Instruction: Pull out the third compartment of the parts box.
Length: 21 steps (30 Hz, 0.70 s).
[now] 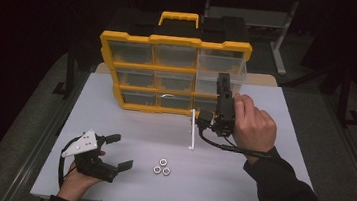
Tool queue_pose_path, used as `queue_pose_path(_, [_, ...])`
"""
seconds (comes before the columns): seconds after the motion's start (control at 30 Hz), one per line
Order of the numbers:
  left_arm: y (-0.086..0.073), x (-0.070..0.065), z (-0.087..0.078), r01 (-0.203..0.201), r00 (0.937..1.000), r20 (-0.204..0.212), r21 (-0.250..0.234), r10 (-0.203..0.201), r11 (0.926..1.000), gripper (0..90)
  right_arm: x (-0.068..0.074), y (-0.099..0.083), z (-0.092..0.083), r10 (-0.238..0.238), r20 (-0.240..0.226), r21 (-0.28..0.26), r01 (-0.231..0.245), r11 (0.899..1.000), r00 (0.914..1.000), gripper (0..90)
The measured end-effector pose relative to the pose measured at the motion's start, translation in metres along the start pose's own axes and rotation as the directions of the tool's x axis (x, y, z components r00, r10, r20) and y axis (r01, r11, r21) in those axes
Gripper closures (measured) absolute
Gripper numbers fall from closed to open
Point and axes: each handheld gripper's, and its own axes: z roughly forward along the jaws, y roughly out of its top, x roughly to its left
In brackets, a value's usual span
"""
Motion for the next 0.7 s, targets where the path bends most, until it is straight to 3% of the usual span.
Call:
queue_pose_path(0.17, [0.0,0.0,0.0,-0.006,1.0,0.002,0.003,0.006,1.0,0.0,0.0,-0.001,-0.001,0.002,-0.008,-0.002,-0.002,1.0,1.0,50.5])
queue_pose_path(0.37, [-0.001,0.0,0.001,-0.002,1.0,0.002,0.003,0.002,1.0,0.0,0.003,-0.003,-0.002,0.039,-0.022,-0.017,-0.04,0.999,0.999,40.0])
queue_pose_path(0.7, [-0.001,0.0,0.001,-0.006,1.0,0.001,0.003,0.006,1.0,0.0,0.012,-0.006,-0.004,0.014,-0.073,0.006,-0.014,1.0,0.9972,24.9])
